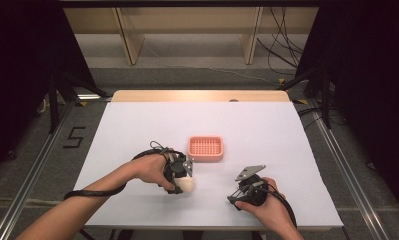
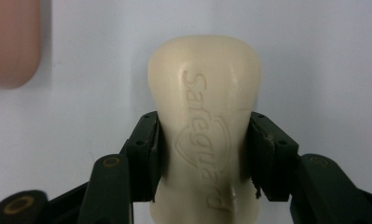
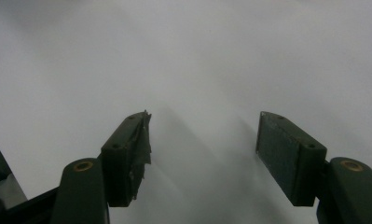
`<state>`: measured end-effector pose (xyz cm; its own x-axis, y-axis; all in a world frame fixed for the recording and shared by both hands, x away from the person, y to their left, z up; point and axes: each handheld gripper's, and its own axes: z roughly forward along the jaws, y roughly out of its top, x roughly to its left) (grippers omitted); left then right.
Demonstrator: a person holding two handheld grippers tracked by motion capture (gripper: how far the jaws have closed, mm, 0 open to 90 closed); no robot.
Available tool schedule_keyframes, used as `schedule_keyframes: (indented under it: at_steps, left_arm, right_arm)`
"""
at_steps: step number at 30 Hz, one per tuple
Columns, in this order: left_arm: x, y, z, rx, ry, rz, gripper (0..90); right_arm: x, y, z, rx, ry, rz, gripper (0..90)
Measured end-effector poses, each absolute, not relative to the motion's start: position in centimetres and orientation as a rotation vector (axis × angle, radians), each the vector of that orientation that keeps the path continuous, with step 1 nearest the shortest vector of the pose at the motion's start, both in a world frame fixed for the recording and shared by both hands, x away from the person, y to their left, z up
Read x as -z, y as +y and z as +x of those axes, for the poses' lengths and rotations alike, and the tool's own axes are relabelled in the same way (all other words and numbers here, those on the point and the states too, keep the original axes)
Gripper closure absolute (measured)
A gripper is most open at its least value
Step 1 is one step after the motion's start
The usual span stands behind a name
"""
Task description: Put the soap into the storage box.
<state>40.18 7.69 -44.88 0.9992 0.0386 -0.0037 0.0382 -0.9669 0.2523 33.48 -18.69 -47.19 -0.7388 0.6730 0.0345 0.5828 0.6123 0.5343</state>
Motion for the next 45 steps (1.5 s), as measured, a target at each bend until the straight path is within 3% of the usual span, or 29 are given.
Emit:
schedule_keyframes:
  at_steps: [45]
  left_arm:
    - [42.4, 7.6, 42.4, -0.18, 0.093, 2.756, 49.3]
  right_arm:
    - [47.3, -18.7, 33.5, -0.787, 2.67, 1.053, 35.6]
